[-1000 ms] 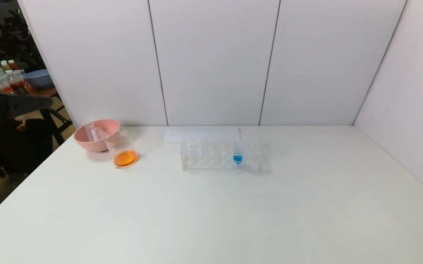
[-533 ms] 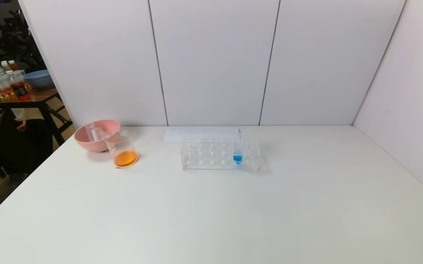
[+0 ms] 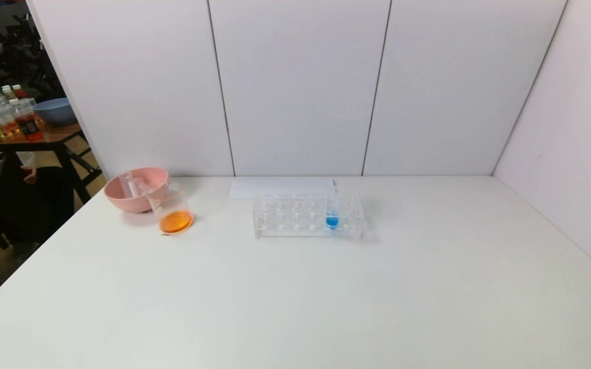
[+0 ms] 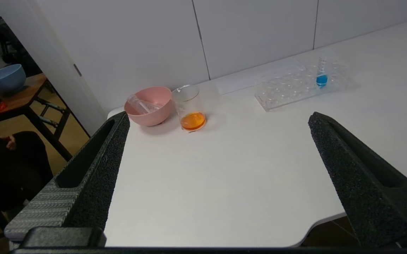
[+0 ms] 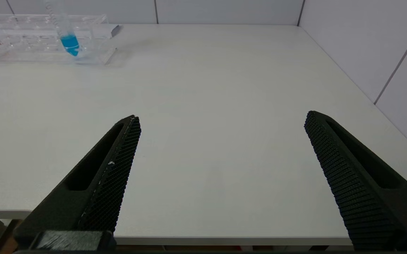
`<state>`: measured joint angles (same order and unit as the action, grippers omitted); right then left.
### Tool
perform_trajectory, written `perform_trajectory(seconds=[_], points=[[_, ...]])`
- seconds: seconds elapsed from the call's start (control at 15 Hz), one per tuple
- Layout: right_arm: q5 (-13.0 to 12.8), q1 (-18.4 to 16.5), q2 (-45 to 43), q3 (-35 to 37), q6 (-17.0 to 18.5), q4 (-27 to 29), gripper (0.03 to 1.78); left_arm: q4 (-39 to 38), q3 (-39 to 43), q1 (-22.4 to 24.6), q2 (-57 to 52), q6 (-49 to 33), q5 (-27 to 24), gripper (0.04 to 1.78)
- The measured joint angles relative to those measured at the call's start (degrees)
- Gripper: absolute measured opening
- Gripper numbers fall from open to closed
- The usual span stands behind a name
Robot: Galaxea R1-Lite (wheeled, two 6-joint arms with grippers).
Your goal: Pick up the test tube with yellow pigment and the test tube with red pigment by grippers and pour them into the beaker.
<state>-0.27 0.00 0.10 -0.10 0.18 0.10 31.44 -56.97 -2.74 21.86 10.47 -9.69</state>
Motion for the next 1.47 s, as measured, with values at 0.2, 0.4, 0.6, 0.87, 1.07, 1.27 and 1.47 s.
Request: perform_trajectory(seconds=[0.2,0.4,0.6,0.87,1.07,1.27,1.47], points=[[0.02,0.0,0.0,0.0,0.0,0.0,1.7,2.4,0.68,2.58,-6.29,1.29,-1.8,1.78],[0.02,0.0,0.0,0.0,0.0,0.0,1.7,2.01,2.4,3.82,-10.57,5.9,-5.29,1.78],[0.02,0.0,0.0,0.0,0.0,0.0,1.7,-0.9,6.69,3.38,-16.49,8.07,-5.33,1.78],[0.0,0.0,0.0,0.0,0.0,-0.02,1.7,-10.0,17.31,3.04,-21.04,22.21,-9.96,1.78],[0.0,0.0,0.0,0.0,0.0,0.0,1.7,-20.15,33.29,2.93,-21.81,23.15,-10.7,1.78],[0.02,0.0,0.0,0.0,0.0,0.0,1.7,-34.18,50.44,2.9,-21.88,15.93,-9.26,1.78],[0.02,0.0,0.0,0.0,-0.02,0.0,1.7,-41.33,56.11,2.9,-21.88,6.78,-3.54,1.78]])
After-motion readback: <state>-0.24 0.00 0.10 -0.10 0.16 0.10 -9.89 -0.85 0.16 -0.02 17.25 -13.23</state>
